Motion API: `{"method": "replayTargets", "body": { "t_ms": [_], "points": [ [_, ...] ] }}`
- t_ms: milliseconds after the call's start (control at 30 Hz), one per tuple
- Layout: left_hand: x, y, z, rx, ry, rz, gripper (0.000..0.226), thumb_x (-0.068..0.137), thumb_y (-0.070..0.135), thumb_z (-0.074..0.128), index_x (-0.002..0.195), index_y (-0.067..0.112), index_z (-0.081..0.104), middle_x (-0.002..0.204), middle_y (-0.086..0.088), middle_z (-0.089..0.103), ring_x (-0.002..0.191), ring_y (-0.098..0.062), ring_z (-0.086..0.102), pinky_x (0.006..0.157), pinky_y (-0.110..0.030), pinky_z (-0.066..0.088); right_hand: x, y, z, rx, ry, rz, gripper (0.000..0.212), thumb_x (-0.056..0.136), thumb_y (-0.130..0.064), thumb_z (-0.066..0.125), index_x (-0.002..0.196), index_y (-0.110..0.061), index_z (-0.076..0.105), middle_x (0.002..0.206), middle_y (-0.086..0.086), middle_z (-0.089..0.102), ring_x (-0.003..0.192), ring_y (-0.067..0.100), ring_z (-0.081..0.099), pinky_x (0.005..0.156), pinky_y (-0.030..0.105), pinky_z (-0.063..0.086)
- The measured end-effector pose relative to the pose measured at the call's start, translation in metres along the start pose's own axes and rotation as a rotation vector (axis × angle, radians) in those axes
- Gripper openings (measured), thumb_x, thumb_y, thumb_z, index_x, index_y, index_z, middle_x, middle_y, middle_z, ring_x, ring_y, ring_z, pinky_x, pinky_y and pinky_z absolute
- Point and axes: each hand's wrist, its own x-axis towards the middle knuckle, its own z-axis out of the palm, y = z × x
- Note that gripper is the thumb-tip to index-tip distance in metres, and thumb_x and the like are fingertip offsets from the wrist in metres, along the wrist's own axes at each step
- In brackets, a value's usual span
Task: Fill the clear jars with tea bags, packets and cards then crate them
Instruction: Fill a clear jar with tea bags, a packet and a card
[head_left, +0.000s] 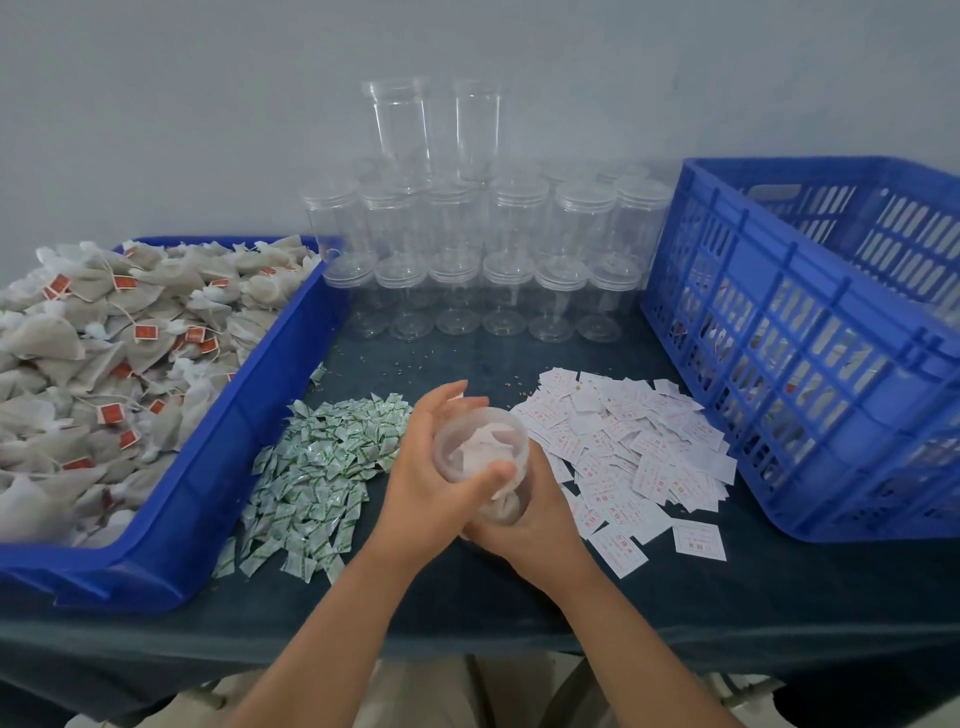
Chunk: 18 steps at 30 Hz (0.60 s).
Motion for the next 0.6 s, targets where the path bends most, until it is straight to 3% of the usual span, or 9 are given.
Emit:
{"method": "replayTargets", "body": {
  "t_ms": [67,167,300,400,467,533,600],
  "points": [
    [-0.005,-0.008,0.011,-0.170,0.098,-0.007,0.060,0.086,0.050,0.072,0.141,0.031,0.056,0.132,0.007,0.069,0.123,-0.017,0.067,0.097,-0.026,0.054,-0.002,-0.001,0.000,0.040,-0.002,-0.030,0.079,0.084,-0.020,0.094,0.149,-0.028,0.051,0.140,0.003,0.068,0.131,0.026,0.067,0.105,0.055,0.058],
    [-0.006,-0.015,0.026,-0.338,0.197,-0.093,0.056,0.098,0.071,0.049,0.133,0.032,0.067,0.135,-0.007,0.068,0.127,-0.027,0.065,0.105,-0.045,0.054,-0.001,-0.001,0.000,0.085,-0.005,-0.027,0.080,0.085,-0.010,0.091,0.151,-0.024,0.048,0.143,0.001,0.066,0.135,0.025,0.064,0.109,0.046,0.056],
    [-0.001,-0.016,0.033,-0.437,0.220,-0.248,0.065,0.087,0.085,0.045,0.110,0.035,0.080,0.115,-0.005,0.079,0.111,-0.022,0.074,0.083,-0.025,0.060,-0.001,-0.003,-0.004,0.127,-0.027,0.025,0.086,0.076,-0.004,0.087,0.148,-0.030,0.047,0.140,-0.009,0.066,0.133,0.017,0.064,0.105,0.034,0.057],
    [0.000,-0.028,0.032,-0.407,0.252,-0.289,0.071,0.086,0.084,0.036,0.103,0.033,0.081,0.102,-0.006,0.081,0.097,-0.022,0.078,0.071,-0.021,0.059,-0.005,-0.008,-0.005,0.064,-0.033,0.040,0.078,0.080,-0.022,0.083,0.147,-0.037,0.046,0.142,-0.008,0.061,0.135,0.015,0.060,0.110,0.041,0.054],
    [0.001,-0.035,0.031,-0.310,0.248,-0.232,0.082,0.090,0.090,0.028,0.106,0.028,0.079,0.100,-0.006,0.080,0.093,-0.023,0.077,0.069,-0.024,0.059,-0.009,-0.012,-0.004,-0.101,0.013,-0.018,0.075,0.079,-0.039,0.082,0.146,-0.039,0.047,0.142,-0.010,0.056,0.135,0.015,0.055,0.113,0.044,0.050],
    [0.001,-0.040,0.031,-0.176,0.237,-0.172,0.079,0.087,0.095,0.030,0.111,0.034,0.074,0.103,-0.002,0.078,0.094,-0.020,0.076,0.074,-0.036,0.061,-0.009,-0.016,-0.004,-0.226,0.037,-0.030,0.090,0.071,-0.060,0.089,0.148,-0.043,0.044,0.140,-0.017,0.057,0.132,0.009,0.055,0.110,0.038,0.050],
    [0.004,-0.041,0.031,-0.042,0.180,-0.103,0.053,0.088,0.085,0.041,0.114,0.048,0.069,0.108,0.008,0.076,0.097,-0.010,0.073,0.082,-0.043,0.059,-0.004,-0.026,-0.014,-0.290,0.014,0.051,0.117,0.060,-0.080,0.087,0.156,-0.056,0.025,0.141,-0.025,0.057,0.129,0.000,0.057,0.107,0.029,0.052]
  ]
}}
